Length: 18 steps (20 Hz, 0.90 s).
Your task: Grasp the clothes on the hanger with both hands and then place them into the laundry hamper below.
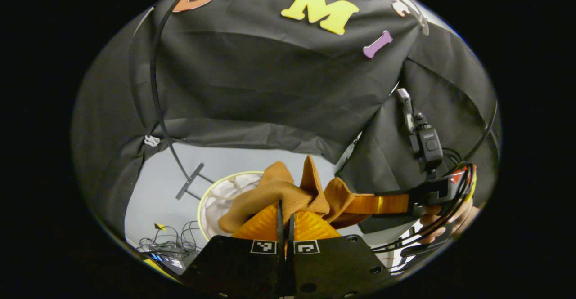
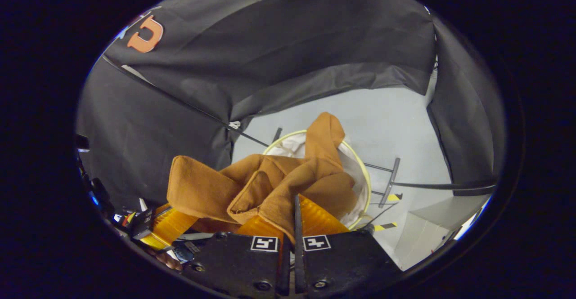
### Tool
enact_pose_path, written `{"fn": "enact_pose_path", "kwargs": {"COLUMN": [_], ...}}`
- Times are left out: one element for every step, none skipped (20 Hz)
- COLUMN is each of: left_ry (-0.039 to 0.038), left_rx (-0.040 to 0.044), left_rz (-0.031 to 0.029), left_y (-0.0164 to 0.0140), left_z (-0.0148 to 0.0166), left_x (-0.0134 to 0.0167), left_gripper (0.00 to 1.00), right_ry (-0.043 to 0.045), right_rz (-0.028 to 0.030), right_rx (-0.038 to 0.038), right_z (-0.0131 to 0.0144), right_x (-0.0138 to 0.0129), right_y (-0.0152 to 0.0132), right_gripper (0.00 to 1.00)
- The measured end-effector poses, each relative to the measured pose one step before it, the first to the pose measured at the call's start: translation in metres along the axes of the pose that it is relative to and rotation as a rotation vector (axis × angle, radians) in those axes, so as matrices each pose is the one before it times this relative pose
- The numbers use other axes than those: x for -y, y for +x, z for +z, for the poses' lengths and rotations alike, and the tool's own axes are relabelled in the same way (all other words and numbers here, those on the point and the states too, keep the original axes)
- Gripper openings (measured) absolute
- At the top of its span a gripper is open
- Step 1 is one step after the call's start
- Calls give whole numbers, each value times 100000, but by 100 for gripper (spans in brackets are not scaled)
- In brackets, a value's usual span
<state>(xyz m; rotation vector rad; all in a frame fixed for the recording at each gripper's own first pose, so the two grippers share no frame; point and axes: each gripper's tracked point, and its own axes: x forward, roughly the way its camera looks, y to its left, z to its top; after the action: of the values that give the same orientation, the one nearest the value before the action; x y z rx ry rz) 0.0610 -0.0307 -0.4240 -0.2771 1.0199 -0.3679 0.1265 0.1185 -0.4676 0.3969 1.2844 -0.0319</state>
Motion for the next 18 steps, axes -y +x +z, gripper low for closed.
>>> {"fn": "enact_pose_path", "kwargs": {"left_ry": [253, 462, 298, 96, -3, -107, -499, -749, -1009, -1004, -822, -868, -847, -1070, -1485, -1754, -1335, -856], "left_rx": [-2468, -2650, -1883, -2677, -2390, -1985, -3163, -2466, -1918, -1789, 430, 829, 738, 659, 550, 546, 670, 694], "left_rz": [2206, 1897, 1959, 2174, 1432, 1635, 2183, 343, 759, 15, -25, 445, 768, 860, 779, 4, 404, 1212], "left_y": [513, 297, 337, 629, 377, 383, 308, 62, -63, -163, -206, -115, -229, -393, -482, -376, -96, -373], "left_z": [-719, -113, -241, -622, -615, -718, -940, -808, -681, -524, -32, 255, 149, -101, 44, -3, -182, -193], "left_x": [-954, -531, -645, -796, -522, -477, -622, -41, -117, 234, 116, 13, -76, 48, 136, 451, 195, -26], "left_gripper": [0, 0, 0, 7, 1, 1, 2, 2, 4, 6, 23, 16, 23, 39, 48, 36, 39, 60], "right_ry": [139, 66, 71, 113, 371, 473, 144, -492, -926, -1174, -834, -601, -265, -26, 208, 464, 253, 57], "right_rz": [-3099, -3006, -2104, -1114, 598, 1251, 213, 362, -349, -489, -654, -451, -325, 55, 263, 257, 203, -284], "right_rx": [-580, 376, 837, 613, 1096, 1573, 1138, 1321, 1691, 1771, 1524, 922, 312, -4, -411, -360, -179, -44], "right_z": [-159, 72, 205, 123, 105, 359, 319, 251, 209, 398, 226, -25, -314, -140, -378, -298, -299, -307], "right_x": [820, 643, 261, 74, -226, -412, 50, 30, 202, 175, -48, 198, 247, 203, 119, 108, 216, 307], "right_y": [378, 225, 72, -105, -360, -272, -408, -428, -557, -595, -604, -372, -101, 143, 242, -106, -162, -319], "right_gripper": [7, 7, 7, 7, 8, 12, 14, 19, 21, 25, 27, 29, 31, 37, 40, 43, 46, 48]}}
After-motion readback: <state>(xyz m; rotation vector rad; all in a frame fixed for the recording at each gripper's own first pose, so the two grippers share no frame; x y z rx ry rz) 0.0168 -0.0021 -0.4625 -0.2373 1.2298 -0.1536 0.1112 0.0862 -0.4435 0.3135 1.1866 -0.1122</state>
